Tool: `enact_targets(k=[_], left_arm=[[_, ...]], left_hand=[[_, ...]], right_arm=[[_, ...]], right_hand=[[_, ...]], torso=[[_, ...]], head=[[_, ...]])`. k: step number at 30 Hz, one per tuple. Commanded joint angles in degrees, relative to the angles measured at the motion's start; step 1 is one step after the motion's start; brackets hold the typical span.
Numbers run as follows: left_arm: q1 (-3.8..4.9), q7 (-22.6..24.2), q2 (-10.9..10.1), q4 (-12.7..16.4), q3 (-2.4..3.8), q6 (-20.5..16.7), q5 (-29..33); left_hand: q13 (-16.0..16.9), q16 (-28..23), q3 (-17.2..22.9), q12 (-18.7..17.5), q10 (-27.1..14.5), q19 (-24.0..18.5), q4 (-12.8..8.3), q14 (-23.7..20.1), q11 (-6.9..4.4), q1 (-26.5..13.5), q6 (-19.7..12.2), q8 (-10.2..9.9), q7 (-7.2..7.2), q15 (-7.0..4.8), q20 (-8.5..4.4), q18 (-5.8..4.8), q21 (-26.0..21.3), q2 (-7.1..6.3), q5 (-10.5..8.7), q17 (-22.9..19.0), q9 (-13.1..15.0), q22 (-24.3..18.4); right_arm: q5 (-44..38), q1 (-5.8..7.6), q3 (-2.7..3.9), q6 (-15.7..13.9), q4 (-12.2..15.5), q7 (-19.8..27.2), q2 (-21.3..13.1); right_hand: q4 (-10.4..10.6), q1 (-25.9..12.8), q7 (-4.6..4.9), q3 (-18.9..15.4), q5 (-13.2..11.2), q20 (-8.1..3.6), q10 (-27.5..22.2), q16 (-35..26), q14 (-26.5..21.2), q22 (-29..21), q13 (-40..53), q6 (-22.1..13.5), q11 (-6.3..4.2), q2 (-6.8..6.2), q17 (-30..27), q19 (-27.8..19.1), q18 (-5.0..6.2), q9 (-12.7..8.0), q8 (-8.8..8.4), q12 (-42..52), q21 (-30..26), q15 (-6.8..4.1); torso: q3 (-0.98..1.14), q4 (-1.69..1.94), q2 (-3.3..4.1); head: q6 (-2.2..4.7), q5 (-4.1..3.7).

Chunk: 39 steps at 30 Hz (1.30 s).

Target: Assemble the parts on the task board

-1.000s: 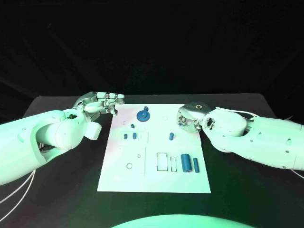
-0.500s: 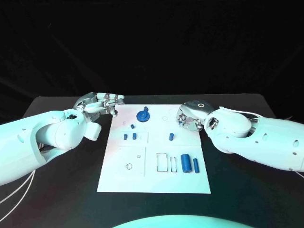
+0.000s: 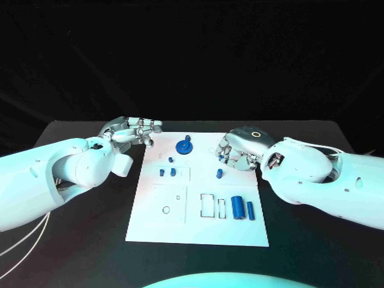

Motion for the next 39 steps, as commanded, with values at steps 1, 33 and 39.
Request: enact_targets(k=[1,33,39], left_arm=[[0.05,0.0,0.3,0.0,0.04,1.2,-0.2],[0.11,-1.1,1.7,0.0,0.01,1.5,-0.3],[0.11,-1.2,1.8,0.1,0.01,1.7,-0.3]], left_hand=[[0.0,-0.3,0.0,0.2,-0.4,-0.5,-0.3,-0.2,-0.06,0.3,-0.4,-0.2,0.07,0.04,0.06,1.12,-0.2,0.11,0.22,0.0,-0.1,0.0],[0.0,-0.4,0.0,0.3,-0.7,1.7,-0.3,-0.2,0.06,0.2,-0.6,-0.3,0.23,0.15,0.14,0.55,2.1,0.40,0.28,-0.2,-0.1,2.0],[0.1,-0.4,0.0,0.4,-0.8,1.7,-0.2,-0.2,0.11,0.1,-0.7,-0.3,0.29,0.18,0.17,0.56,2.1,0.68,0.31,-0.2,-0.2,2.0]], right_arm=[[0.9,-0.11,0.03,-1.1,1.8,0.5,1.0],[-1.1,-8.68,-0.42,-1.8,-2.7,1.8,13.7],[-1.2,-9.36,-0.42,-1.7,-3.0,1.9,14.1]], right_hand=[[-0.3,-0.5,0.30,0.2,-0.1,-0.28,0.1,0.1,3.6,12.5,-0.1,0.0,-0.10,-0.11,2.8,2.9,-0.62,0.1,0.35,-0.2,0.1,-0.20],[-0.7,-0.7,0.38,0.6,0.2,-0.29,0.2,0.0,3.6,12.4,-0.1,-0.1,-0.06,-0.07,2.6,2.8,-0.54,0.2,0.28,-0.5,-0.2,-0.19],[-0.9,-0.7,0.38,0.7,0.3,-0.29,0.2,0.0,3.6,12.5,-0.1,-0.1,-0.06,-0.06,2.6,2.8,-0.56,0.3,0.27,-0.6,-0.1,-0.19]], torso=[[-0.02,0.21,-0.06],[-0.04,0.09,0.16],[-0.07,0.08,0.15]], head=[[-0.36,1.02],[-3.28,10.77],[-3.95,11.46]])
